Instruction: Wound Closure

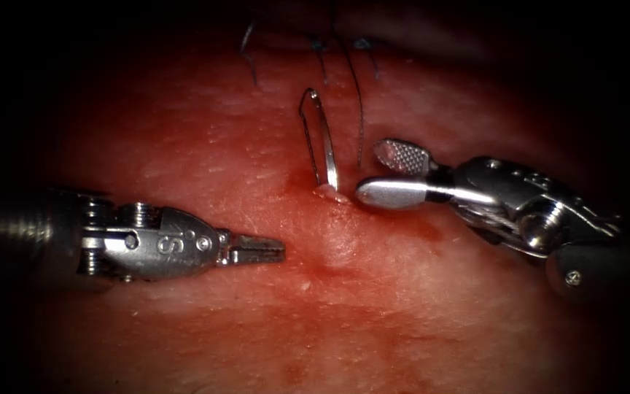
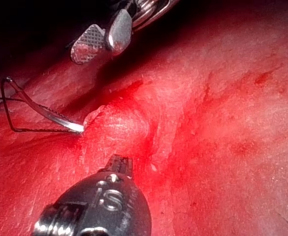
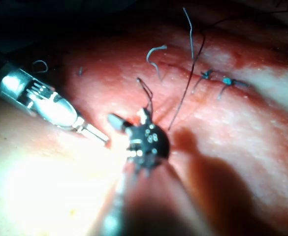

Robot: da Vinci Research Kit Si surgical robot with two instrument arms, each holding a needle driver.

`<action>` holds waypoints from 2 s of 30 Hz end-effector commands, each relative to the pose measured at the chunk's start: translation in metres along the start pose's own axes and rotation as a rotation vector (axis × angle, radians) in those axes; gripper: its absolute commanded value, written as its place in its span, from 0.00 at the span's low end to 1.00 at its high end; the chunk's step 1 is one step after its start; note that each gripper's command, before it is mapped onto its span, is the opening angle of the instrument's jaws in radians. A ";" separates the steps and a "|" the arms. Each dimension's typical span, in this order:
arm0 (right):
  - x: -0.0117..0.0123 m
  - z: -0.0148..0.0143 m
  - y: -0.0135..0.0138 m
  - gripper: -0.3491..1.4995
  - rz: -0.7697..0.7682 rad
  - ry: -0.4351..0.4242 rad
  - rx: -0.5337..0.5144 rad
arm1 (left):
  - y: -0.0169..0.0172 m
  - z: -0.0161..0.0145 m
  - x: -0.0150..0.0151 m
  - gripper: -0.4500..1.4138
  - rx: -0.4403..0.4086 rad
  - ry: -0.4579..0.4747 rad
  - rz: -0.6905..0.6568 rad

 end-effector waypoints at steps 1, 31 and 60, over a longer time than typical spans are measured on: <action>0.0003 0.0013 0.0018 0.78 -0.023 -0.045 0.004 | -0.0003 0.0014 -0.0001 0.15 0.006 0.001 -0.001; -0.0001 0.0090 0.0074 0.52 0.062 -0.310 -0.033 | -0.0008 0.0029 -0.0016 0.14 0.018 0.000 -0.003; -0.0038 0.0036 0.0065 0.00 0.649 0.058 -0.085 | -0.0003 0.0032 -0.0018 0.13 0.017 0.006 -0.002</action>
